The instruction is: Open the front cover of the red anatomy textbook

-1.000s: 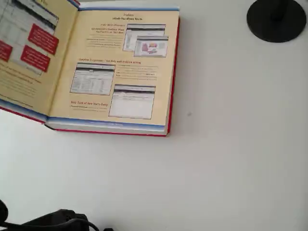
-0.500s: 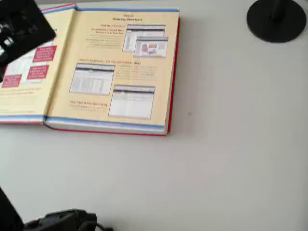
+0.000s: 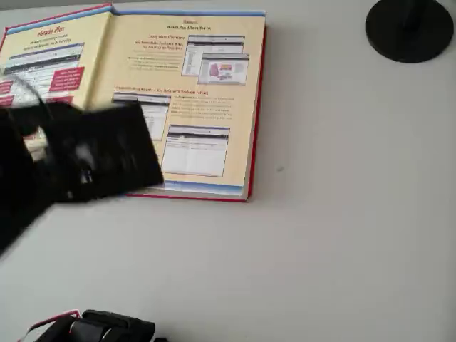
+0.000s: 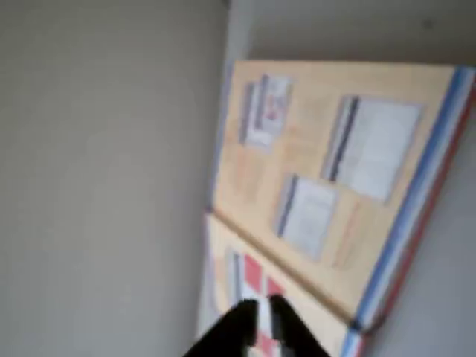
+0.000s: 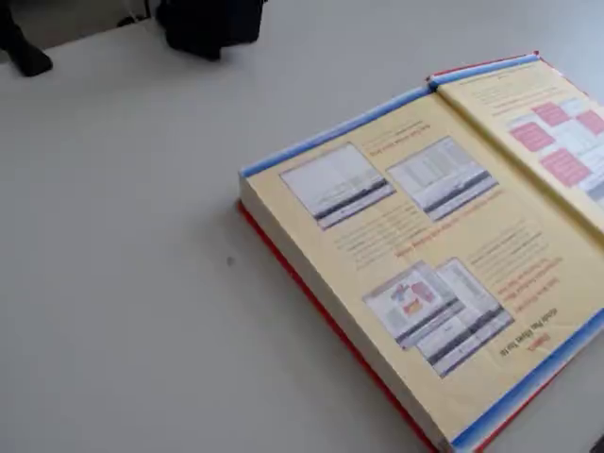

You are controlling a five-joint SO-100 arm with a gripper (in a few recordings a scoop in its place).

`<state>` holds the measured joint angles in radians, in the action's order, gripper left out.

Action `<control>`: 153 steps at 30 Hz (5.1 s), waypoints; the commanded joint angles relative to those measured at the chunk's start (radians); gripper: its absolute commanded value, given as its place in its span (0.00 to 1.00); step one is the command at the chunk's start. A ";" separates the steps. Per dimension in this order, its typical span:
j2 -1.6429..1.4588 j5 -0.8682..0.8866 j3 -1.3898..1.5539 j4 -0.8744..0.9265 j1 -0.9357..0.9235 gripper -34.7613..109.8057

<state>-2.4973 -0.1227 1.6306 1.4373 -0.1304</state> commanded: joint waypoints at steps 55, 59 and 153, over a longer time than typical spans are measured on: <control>-0.790 -0.077 1.345 -0.179 -0.091 0.24; -0.790 -0.078 1.345 -0.179 -0.089 0.24; -0.790 -0.092 1.345 -0.178 -0.072 0.24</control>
<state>-3.2889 -0.2056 2.9759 1.2579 -0.2102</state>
